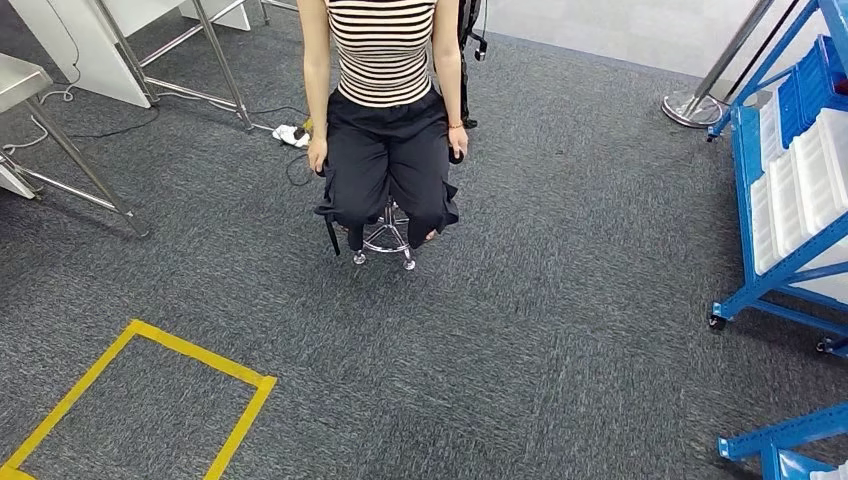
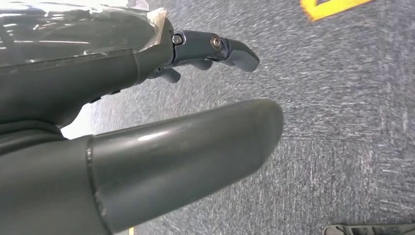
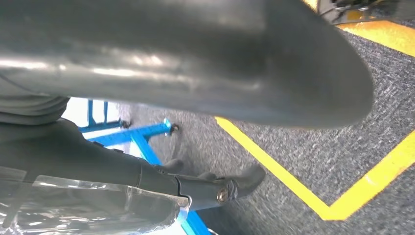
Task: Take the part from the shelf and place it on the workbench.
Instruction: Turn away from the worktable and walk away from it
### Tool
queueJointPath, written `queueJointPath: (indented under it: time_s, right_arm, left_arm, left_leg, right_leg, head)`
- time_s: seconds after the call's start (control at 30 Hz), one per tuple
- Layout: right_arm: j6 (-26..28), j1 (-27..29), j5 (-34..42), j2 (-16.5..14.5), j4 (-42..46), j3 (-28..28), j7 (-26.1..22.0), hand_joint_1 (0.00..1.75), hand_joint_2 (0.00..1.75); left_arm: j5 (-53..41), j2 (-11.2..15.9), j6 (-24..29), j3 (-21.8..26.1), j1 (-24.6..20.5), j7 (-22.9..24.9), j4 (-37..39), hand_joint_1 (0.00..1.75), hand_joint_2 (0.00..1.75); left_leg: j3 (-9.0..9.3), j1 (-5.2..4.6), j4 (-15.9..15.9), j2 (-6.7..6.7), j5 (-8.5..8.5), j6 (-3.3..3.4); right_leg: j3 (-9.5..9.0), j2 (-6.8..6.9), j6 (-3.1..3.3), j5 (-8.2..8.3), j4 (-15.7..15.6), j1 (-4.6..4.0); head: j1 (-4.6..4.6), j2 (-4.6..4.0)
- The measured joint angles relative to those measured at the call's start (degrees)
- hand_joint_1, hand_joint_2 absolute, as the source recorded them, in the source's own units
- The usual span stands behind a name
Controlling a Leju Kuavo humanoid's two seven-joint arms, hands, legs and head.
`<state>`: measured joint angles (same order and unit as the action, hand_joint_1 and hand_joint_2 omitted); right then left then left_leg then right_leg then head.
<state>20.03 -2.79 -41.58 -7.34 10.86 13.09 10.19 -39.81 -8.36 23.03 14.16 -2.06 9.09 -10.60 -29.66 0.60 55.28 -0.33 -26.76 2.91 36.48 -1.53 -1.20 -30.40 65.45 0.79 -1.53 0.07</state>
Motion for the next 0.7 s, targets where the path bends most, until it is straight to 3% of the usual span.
queueJointPath:
  time_s: [0.07, 0.1, 0.13, 0.17, 0.23, 0.3, 0.37, 0.4, 0.47, 0.5, 0.57, 0.6, 0.63, 0.7]
  right_arm:
    - [0.04, 0.0, 0.07, 0.02, 0.0, 0.0, -0.03, 0.0, 0.0]
    - [0.09, 0.1, 0.16, 0.03, 0.0, 0.0, -0.05, 0.0, 0.0]
    - [0.15, 0.2, 0.27, 0.05, 0.0, 0.01, -0.09, 0.0, 0.0]
    - [0.25, 0.26, 0.36, 0.09, 0.0, 0.01, -0.14, 0.0, 0.0]
    - [0.46, 0.14, 0.45, 0.14, 0.0, 0.02, -0.29, 0.0, 0.0]
    - [0.59, 0.0, 0.43, 0.11, -0.01, 0.02, -0.43, 0.0, 0.0]
    - [0.68, 0.09, 0.42, 0.11, -0.03, 0.02, -0.46, 0.0, 0.0]
    - [0.76, 0.13, 0.43, 0.11, -0.04, 0.02, -0.45, 0.0, 0.0]
    - [1.0, 0.17, 0.44, 0.08, -0.04, 0.03, -0.44, 0.0, 0.0]
    - [1.09, 0.17, 0.44, 0.03, -0.04, 0.04, -0.44, 0.0, 0.0]
    - [1.16, 0.24, 0.44, -0.08, -0.04, 0.04, -0.44, 0.0, 0.0]
    - [1.18, 0.31, 0.43, -0.09, -0.04, 0.04, -0.44, 0.0, 0.0]
    - [1.21, 0.38, 0.4, -0.09, -0.04, 0.04, -0.44, 0.0, 0.0]
    - [1.24, 0.42, 0.32, -0.12, -0.04, 0.04, -0.43, 0.0, 0.0]
  left_arm:
    - [0.55, -0.02, 0.08, 0.05, 0.09, -0.22, 0.0, 0.0, 0.0]
    - [0.83, -0.03, 0.13, 0.13, 0.09, -0.39, 0.0, 0.0, 0.0]
    - [1.09, -0.06, 0.16, 0.22, 0.07, -0.59, 0.0, 0.0, 0.0]
    - [1.28, -0.09, 0.21, 0.34, 0.05, -0.79, 0.0, 0.0, 0.0]
    - [1.72, -0.17, 0.32, 0.62, 0.02, -1.11, 0.0, 0.0, 0.0]
    - [2.23, -0.23, 0.42, 0.9, -0.02, -1.24, 0.0, 0.0, 0.0]
    - [2.56, -0.32, 0.49, 1.13, -0.13, -1.28, 0.0, 0.0, 0.0]
    - [2.62, -0.35, 0.5, 1.23, -0.19, -1.28, 0.0, 0.0, 0.0]
    - [2.63, -0.39, 0.51, 1.53, -0.19, -1.28, 0.0, 0.0, 0.0]
    - [2.63, -0.39, 0.51, 1.69, -0.15, -1.28, 0.0, 0.0, 0.0]
    - [2.86, -0.4, 0.54, 1.98, -0.03, -1.27, 0.0, 0.0, 0.0]
    - [3.13, -0.4, 0.62, 2.15, 0.03, -1.27, 0.0, 0.0, 0.0]
    - [3.41, -0.4, 0.74, 2.33, 0.06, -1.29, 0.0, 0.0, 0.0]
    - [3.78, -0.38, 0.98, 2.69, 0.07, -1.41, 0.0, 0.0, 0.0]
  left_leg:
    - [-0.12, -0.15, 0.04, 1.74, -0.01, 0.08]
    - [-0.16, -0.18, 0.07, 2.52, -0.05, 0.05]
    - [-0.15, -0.2, 0.09, 3.22, -0.09, -0.01]
    - [-0.1, -0.2, 0.12, 3.85, -0.15, -0.11]
    - [0.08, -0.43, 0.36, 4.98, -0.48, -0.6]
    - [0.38, -0.61, 0.55, 6.0, -0.83, -1.36]
    - [0.72, -0.41, 0.55, 6.86, -1.04, -2.12]
    - [0.7, -0.25, 0.94, 6.29, -1.51, -2.49]
    - [-0.71, 0.11, 4.57, 3.44, -4.3, -3.04]
    - [-2.33, 0.2, 8.15, 1.84, -6.44, -3.21]
    - [-5.91, 0.24, 15.25, 0.6, -9.49, -3.28]
    - [-6.84, 0.23, 16.72, 0.45, -9.43, -3.2]
    - [-6.69, 0.22, 15.94, 0.31, -8.16, -3.03]
    - [-3.75, 0.21, 9.13, -1.06, -3.71, -2.48]
  right_leg:
    - [3.22, 0.75, -0.23, -2.43, 6.62, 0.17]
    - [3.35, 0.9, -0.65, -2.39, 7.17, 0.25]
    - [2.26, 1.18, -1.19, -1.51, 5.37, 0.33]
    - [0.11, 1.85, -1.7, -0.15, 1.64, 0.38]
    - [-4.34, 4.71, -1.85, 2.28, -6.32, 0.31]
    - [-5.87, 6.1, -0.94, 3.15, -9.26, 0.01]
    - [-5.86, 4.78, 0.05, 3.49, -9.32, -0.11]
    - [-5.96, 4.15, 0.44, 3.69, -9.47, -0.03]
    - [-6.11, 2.89, 1.14, 4.17, -9.68, 0.22]
    - [-5.93, 2.25, 1.33, 4.29, -9.67, 0.12]
    - [-5.72, 0.84, 1.54, 4.43, -9.62, -0.14]
    - [-5.69, 0.06, 1.59, 4.46, -9.6, -0.26]
    - [-5.73, -0.69, 1.59, 4.47, -9.56, -0.35]
    - [-5.87, -2.18, 1.56, 4.47, -9.47, -0.41]
  head:
    - [0.25, 0.0]
    - [0.27, 0.0]
    - [0.33, 0.0]
    - [0.38, 0.0]
    - [0.52, 0.0]
    - [0.4, 0.0]
    - [0.24, 0.0]
    - [0.19, 0.0]
    - [-0.13, 0.0]
    - [-0.29, 0.0]
    - [-0.38, 0.0]
    - [-0.39, 0.0]
    - [-0.39, 0.0]
    - [-0.39, 0.0]
